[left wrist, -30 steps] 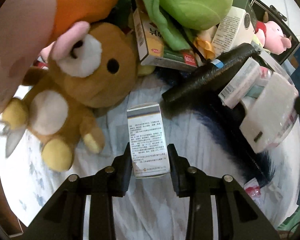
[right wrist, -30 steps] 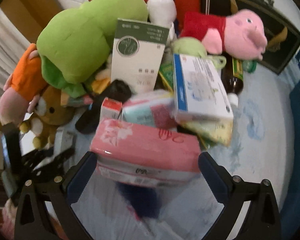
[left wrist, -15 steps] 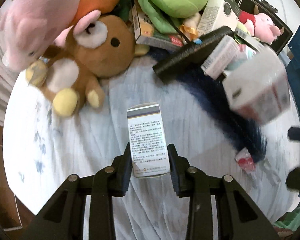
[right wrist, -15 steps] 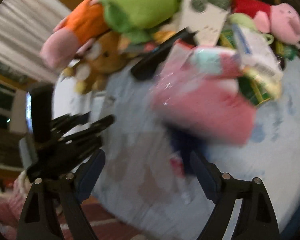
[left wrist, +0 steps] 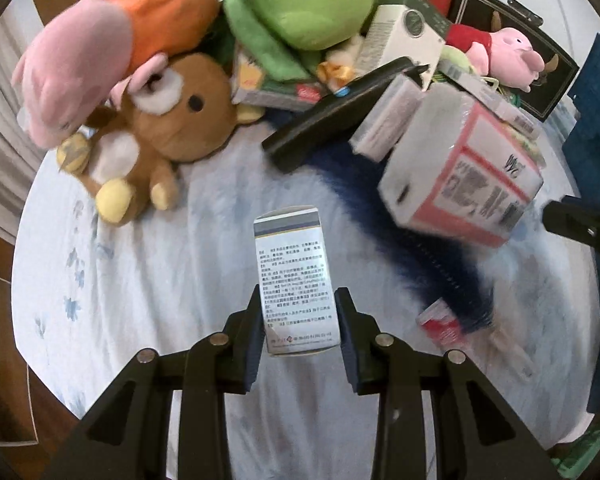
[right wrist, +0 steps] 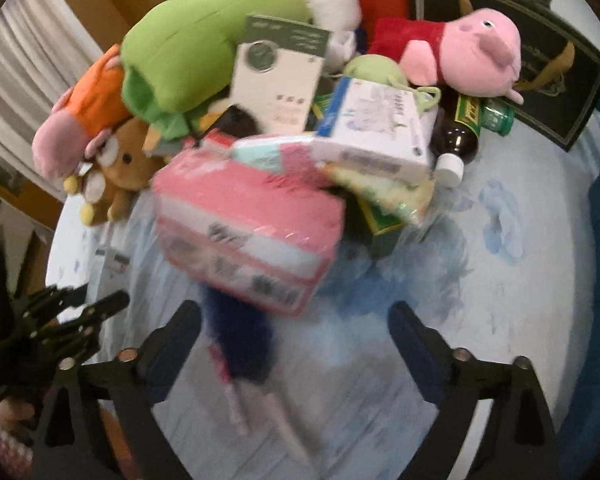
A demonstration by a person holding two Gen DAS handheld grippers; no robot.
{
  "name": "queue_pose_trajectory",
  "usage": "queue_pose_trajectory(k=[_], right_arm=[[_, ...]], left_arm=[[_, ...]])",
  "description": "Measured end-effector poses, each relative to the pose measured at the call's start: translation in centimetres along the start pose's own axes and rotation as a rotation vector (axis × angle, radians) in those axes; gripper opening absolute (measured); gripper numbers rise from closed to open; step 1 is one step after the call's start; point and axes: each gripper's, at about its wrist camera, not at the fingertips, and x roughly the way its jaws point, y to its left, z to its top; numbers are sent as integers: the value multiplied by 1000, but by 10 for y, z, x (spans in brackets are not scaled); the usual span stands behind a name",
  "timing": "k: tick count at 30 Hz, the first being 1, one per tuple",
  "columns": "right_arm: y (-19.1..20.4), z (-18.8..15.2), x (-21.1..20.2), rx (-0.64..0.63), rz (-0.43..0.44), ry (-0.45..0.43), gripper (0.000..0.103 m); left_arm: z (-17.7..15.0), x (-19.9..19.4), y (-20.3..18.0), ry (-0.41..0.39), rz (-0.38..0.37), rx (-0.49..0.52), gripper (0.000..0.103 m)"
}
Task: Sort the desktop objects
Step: 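Grasp the pink tissue pack with the right tool while the left holds its box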
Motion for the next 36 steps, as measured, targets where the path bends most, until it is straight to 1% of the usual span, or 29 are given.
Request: queue_pose_trajectory(k=[4,5,6,7,9,10,11,12,13,14,15,17,18,19,20,21,22,24,25,26,27,28,30,32,34,35,36], right_arm=[[-19,12,23,15,134,-21,100],[-19,12,23,15,134,-21,100],[-20,15,28,14,156,-28,100],[-21,18,39,20,209,-30,100],[-17,17,46,24,261,-34,99],[-17,17,46,24,261,-34,81],[-8,15,46,8,296,-37,76],[9,10,41,-38,297,-27,65],[23,7,37,-77,298,-17,60],[32,4,33,-106,299,-16,60],[44,2,27,-143,301,-19,60],[57,4,24,-171,320,-32,60],[61,7,24,-178,312,-43,64],[66,11,28,-179,270,-60,76],[66,11,28,-179,270,-60,84],[67,14,33,-173,251,-64,83],[72,21,48,-161,245,-44,83],[75,23,52,-164,235,-41,84],[82,24,57,-176,216,-44,80],[86,23,58,-176,198,-45,61],[85,21,59,-173,201,-38,54],[88,18,56,-166,193,-39,52],[95,12,49,-181,153,-55,50],[103,6,34,-192,129,-85,49],[108,3,19,-193,90,-115,48],[108,3,19,-193,90,-115,48],[109,2,13,-192,64,-129,48]], left_arm=[[12,6,-17,2,11,0,32],[15,7,-23,5,19,2,32],[16,6,-26,10,30,2,32],[19,11,-28,16,41,-5,32],[20,12,-25,27,53,-12,32],[21,13,-24,29,57,-13,32],[22,14,-23,29,60,-13,32],[22,14,-22,29,77,-13,32],[22,15,-19,26,108,-10,32],[22,14,-14,23,117,-13,32],[21,14,-8,25,109,-23,32],[18,14,4,31,95,-36,32],[16,13,9,30,100,-38,32],[14,12,13,27,99,-37,32],[12,11,17,27,101,-36,32],[10,11,21,27,103,-36,32],[7,10,26,25,100,-36,32],[2,7,35,23,103,-39,32],[0,6,39,22,100,-42,32],[-3,3,43,18,92,-45,32],[-5,2,46,16,88,-40,27],[-7,-1,48,12,84,-35,24],[-10,-8,53,-4,65,-31,23],[-11,-14,56,-25,51,-26,15],[-12,-18,59,-35,36,-21,15],[-13,-18,61,-35,17,-19,15],[-14,-17,63,-29,1,-20,15]])
